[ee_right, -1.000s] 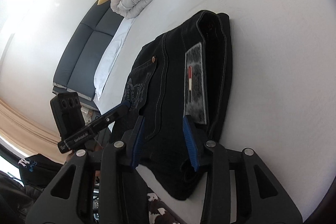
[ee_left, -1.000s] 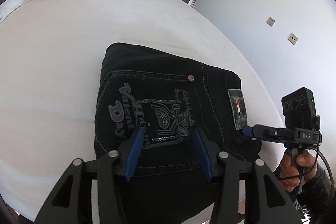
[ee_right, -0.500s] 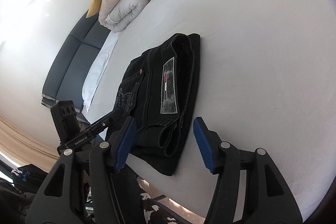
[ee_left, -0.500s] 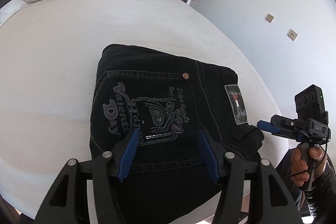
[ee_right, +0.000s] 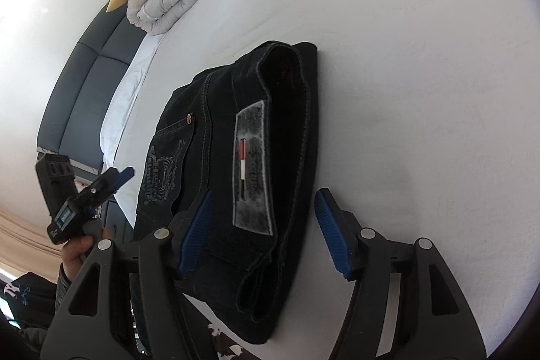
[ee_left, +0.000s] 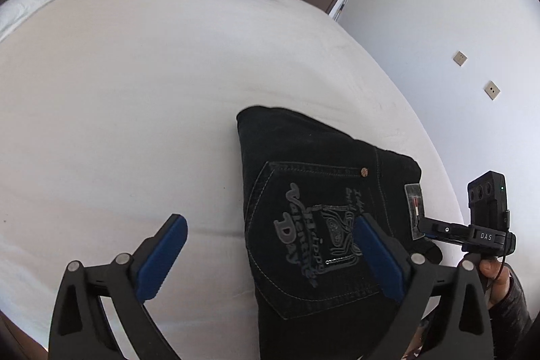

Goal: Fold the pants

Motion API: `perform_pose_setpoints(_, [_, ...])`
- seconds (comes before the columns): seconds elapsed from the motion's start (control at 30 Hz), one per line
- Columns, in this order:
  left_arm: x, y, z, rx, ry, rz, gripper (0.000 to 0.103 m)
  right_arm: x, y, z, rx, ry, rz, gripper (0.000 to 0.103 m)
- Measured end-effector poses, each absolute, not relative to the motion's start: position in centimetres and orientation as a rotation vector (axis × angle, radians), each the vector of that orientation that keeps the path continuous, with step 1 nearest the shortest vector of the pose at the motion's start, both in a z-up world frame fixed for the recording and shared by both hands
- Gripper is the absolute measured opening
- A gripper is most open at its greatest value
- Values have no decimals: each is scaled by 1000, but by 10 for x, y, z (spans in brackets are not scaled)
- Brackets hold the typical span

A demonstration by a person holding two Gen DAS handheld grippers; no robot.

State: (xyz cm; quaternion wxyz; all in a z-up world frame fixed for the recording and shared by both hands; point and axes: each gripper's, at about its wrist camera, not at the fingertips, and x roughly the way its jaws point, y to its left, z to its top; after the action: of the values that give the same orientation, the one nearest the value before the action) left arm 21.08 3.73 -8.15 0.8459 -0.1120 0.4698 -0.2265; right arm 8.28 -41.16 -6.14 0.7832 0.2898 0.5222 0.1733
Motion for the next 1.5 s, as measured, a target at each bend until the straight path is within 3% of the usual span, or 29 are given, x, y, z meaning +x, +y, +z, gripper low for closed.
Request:
perform_pose_setpoints(0.13, [229,22,-108,-214,1124,-546,79,101,-402,-67,622,1145,377,62])
perform_pose_setpoints(0.27, [235,5,-115,-207,1159,-615,70,118,-398,-71,639,1152,386,59])
perform_pose_setpoints(0.3, [237,1,-116,-211,1164,-619,67,120,-396,-71,627,1155,386,56])
perform_pose_setpoints(0.37, [236,-3,-116,-205,1163,-625,59,125,-392,-73,596,1163,374,36])
perform_pose_setpoints(0.47, [232,-4,-115,-213,1145,-630,48,126,-389,-75,606,1138,385,26])
perform_pose_setpoints(0.6, [227,-2,-104,-249,1112,-621,25,124,-382,-61,575,1082,394,19])
perform_pose_setpoints(0.7, [226,-10,-83,-210,1070,-619,21,126,-384,-42,574,1038,414,17])
perform_pose_setpoints(0.93, [257,-37,-41,-186,980,-672,21,154,-422,-2,599,959,425,17])
perform_pose_setpoints(1.17, [305,-71,-71,-178,1037,-670,24,209,-464,-28,630,1001,378,17])
perform_pose_setpoints(1.27, [315,-78,-96,-170,1077,-640,33,221,-477,-61,651,1049,338,22])
perform_pose_setpoints(1.4, [320,-70,-113,-196,1086,-603,64,218,-492,-81,751,1023,385,27])
perform_pose_setpoints(1.5, [318,-64,-114,-227,1063,-605,64,213,-497,-82,765,1006,377,33])
